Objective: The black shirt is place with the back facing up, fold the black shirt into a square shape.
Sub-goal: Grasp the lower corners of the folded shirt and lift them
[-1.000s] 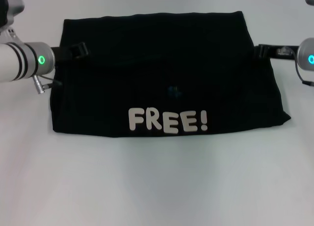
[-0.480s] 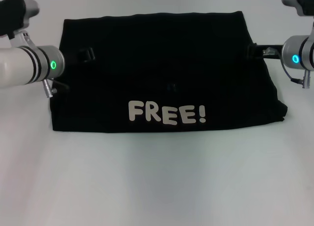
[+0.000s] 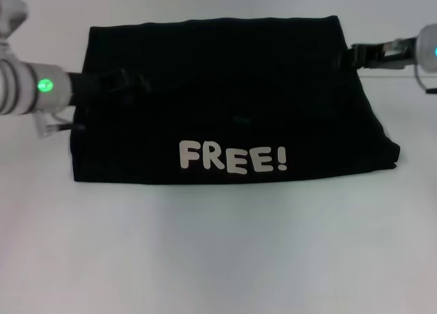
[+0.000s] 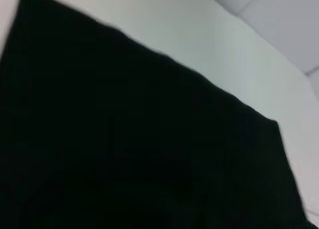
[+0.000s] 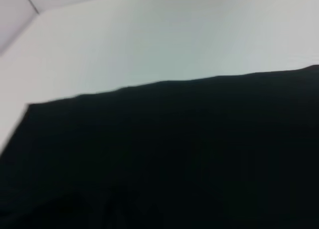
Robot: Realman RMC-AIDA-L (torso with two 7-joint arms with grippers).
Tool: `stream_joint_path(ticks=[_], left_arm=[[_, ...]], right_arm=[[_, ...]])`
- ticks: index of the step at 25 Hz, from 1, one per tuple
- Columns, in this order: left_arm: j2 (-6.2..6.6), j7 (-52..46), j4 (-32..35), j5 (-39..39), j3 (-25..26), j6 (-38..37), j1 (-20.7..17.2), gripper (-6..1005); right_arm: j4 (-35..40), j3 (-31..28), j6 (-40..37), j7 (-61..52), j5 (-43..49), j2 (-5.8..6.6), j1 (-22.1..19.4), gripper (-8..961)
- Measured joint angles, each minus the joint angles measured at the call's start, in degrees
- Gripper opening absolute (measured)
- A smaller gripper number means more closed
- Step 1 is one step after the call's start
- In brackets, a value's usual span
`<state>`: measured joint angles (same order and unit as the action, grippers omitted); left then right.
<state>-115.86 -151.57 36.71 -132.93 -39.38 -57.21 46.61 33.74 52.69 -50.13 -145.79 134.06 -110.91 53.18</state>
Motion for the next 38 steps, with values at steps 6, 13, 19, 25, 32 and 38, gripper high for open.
stream_joint_path(ticks=[6, 13, 19, 25, 32, 38], left_arm=[[2.34, 3.94, 2.53, -0.49, 7.97, -16.33, -4.81, 428], [1.94, 10.31, 2.18, -4.15, 12.66, -15.62, -8.86, 798], [1.56, 10.75, -0.38, -4.57, 12.86, -10.44, -9.41, 803], [1.30, 11.44, -2.85, -4.97, 10.35, -5.68, -8.60, 727], [0.88, 11.47, -2.51, -5.02, 9.56, -3.29, -9.30, 682], [0.75, 11.78, -2.58, -5.07, 9.24, -2.91, -9.45, 678]], right_arm=[[5.30, -1.54, -9.75, -4.81, 1.99, 1.02, -0.48, 421], [5.19, -2.40, -10.95, -6.56, 4.33, 0.93, -0.25, 626], [5.07, -2.42, -11.14, -6.58, 4.33, 0.97, -0.56, 801], [5.06, -2.42, -11.12, -6.43, 4.35, 0.96, -0.56, 811], [5.02, -2.42, -11.04, -6.22, 4.37, 0.96, -0.71, 810], [5.02, -2.42, -10.96, -6.11, 4.34, 0.83, -0.79, 810]])
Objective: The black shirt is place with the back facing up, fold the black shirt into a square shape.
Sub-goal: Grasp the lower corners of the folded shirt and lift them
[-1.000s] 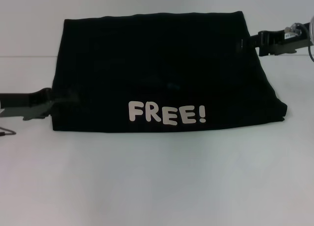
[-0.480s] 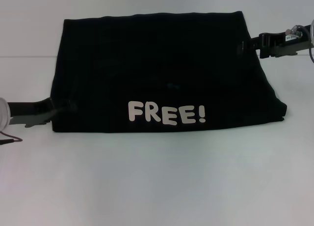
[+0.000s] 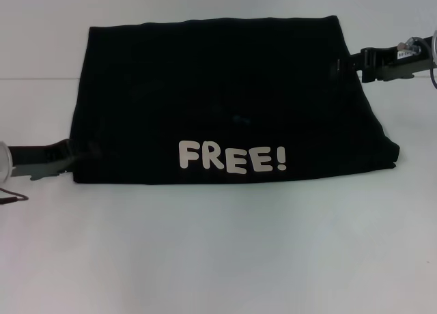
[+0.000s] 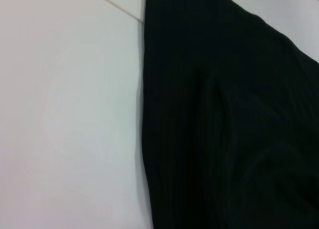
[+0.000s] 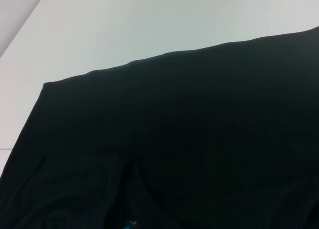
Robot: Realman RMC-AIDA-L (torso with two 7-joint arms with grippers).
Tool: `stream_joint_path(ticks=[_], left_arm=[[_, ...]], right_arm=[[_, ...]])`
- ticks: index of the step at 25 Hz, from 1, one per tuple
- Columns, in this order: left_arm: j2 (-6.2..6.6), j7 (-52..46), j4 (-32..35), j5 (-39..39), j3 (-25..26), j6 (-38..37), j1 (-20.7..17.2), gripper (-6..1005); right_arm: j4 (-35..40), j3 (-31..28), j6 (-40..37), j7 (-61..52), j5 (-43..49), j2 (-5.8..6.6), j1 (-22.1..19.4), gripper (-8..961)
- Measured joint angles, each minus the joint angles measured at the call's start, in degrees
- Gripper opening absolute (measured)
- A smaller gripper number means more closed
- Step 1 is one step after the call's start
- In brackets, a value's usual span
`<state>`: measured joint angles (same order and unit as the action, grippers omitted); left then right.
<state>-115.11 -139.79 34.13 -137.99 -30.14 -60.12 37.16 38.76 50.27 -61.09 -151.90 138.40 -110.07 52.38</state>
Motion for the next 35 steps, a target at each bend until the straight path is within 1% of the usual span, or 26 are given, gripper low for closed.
stream_joint_path(ticks=[7, 14, 20, 24, 29, 32, 35], left_arm=[[-0.54, 0.27, -0.17, 0.00, -2.63, 0.03, 0.33, 674], [-1.13, -0.13, 1.33, 0.95, -2.72, 0.20, 0.09, 474], [-0.87, -0.19, 1.14, 0.61, -2.81, -0.27, 0.34, 345], [-0.67, -0.21, 1.17, 0.70, -2.51, -1.50, 0.45, 258], [-0.64, -0.22, 1.39, 1.00, -2.40, -2.06, 0.58, 36], [-0.64, -0.23, 1.22, 1.02, -2.38, -1.59, 0.66, 16], [-0.64, -0.30, 1.20, 1.18, -2.31, -1.34, 1.00, 2]], right_arm=[[-0.01, 0.00, 0.13, 0.03, -0.13, -0.05, -0.11, 809], [0.10, 0.00, -0.13, 0.09, -0.19, -0.01, -0.25, 809], [0.12, 0.00, -0.84, 0.11, -0.20, 0.18, -0.49, 808], [0.50, 0.00, -4.06, 0.52, 0.37, 0.38, -0.80, 808], [0.69, 0.00, -7.86, 1.01, 4.51, 1.07, -2.86, 808], [0.71, -0.31, -7.84, 2.65, 4.78, 1.12, -5.26, 807], [0.62, -1.71, -6.76, 6.04, 4.43, 0.29, -7.14, 807]])
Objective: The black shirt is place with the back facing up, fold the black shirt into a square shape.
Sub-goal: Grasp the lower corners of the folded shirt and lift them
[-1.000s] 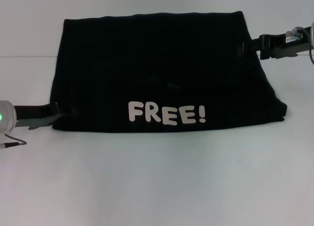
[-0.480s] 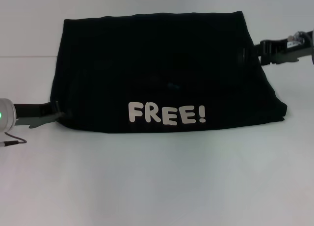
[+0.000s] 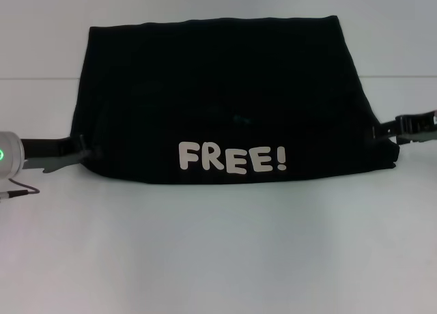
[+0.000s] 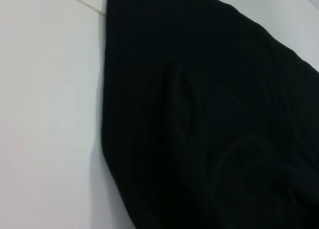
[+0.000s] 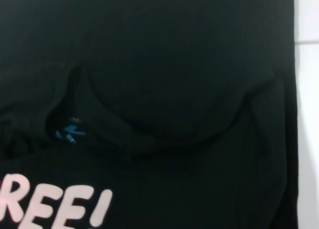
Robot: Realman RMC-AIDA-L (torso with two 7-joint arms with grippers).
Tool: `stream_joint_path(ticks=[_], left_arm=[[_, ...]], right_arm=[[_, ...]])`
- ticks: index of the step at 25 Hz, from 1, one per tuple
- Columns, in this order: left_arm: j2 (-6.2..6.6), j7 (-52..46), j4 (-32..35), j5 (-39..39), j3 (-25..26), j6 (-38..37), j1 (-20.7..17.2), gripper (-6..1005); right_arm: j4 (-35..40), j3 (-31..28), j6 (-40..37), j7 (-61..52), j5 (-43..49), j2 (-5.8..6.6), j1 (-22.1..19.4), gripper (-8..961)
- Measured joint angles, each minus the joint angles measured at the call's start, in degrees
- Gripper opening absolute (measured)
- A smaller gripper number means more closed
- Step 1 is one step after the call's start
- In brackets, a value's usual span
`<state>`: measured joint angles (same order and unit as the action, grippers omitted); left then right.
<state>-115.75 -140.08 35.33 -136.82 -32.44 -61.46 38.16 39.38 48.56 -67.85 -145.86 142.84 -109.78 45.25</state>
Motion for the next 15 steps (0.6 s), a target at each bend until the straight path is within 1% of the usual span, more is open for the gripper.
stream_joint_path(ticks=[7, 15], left_arm=[[-0.09, -0.01, -0.06, 0.08, 0.02, 0.03, 0.89, 1], [-0.26, -0.05, -0.09, 0.15, 0.01, -0.10, 1.44, 2]], right_arm=[[-0.70, -1.06, 3.82, 2.89, 0.00, -2.06, -2.60, 800], [-1.24, -0.73, 8.42, 4.52, 0.20, -4.21, -2.90, 786]])
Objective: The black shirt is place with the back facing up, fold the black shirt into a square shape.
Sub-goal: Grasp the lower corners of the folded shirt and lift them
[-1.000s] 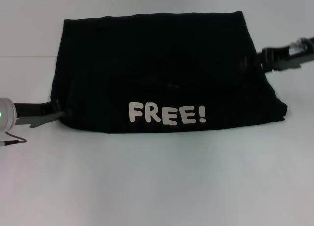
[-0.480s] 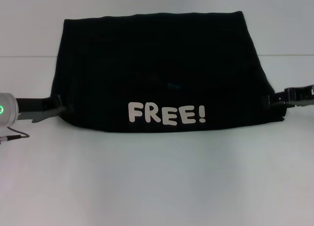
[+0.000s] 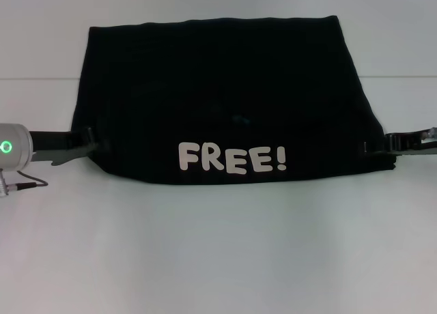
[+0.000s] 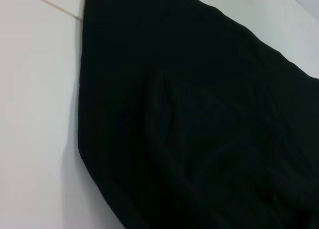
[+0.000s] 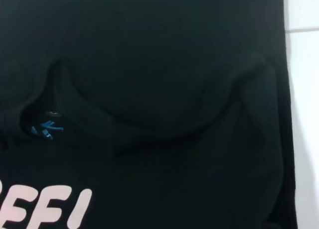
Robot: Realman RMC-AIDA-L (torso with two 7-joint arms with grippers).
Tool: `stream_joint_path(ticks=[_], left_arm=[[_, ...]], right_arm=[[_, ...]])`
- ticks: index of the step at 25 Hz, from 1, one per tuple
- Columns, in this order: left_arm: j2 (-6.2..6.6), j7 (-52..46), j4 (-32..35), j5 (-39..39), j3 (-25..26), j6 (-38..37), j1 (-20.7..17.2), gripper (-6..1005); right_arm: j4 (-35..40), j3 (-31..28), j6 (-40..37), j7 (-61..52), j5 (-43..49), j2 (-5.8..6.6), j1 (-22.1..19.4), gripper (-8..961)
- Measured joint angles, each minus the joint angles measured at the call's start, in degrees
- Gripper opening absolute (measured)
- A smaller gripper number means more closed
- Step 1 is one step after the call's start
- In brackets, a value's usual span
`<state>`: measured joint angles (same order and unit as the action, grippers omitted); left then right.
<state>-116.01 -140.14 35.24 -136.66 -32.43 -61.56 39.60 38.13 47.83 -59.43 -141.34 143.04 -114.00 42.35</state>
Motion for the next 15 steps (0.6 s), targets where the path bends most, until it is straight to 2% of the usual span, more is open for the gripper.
stream_joint_path(ticks=[2, 7, 15], left_arm=[[0.00, -0.16, 0.00, 0.01, 0.00, -0.06, -0.05, 2], [-0.03, -0.55, 0.01, 0.03, 0.00, 0.10, -0.34, 1], [-0.03, -0.66, 0.01, 0.03, 0.09, 0.40, 0.02, 2]], right_arm=[[0.37, -0.05, -0.02, 0.01, 0.16, -0.03, 0.00, 782], [-0.04, -0.26, -0.51, -0.04, 0.36, 0.89, -0.11, 773], [-0.57, -0.24, 1.02, 1.80, 0.43, -0.14, -0.15, 759]])
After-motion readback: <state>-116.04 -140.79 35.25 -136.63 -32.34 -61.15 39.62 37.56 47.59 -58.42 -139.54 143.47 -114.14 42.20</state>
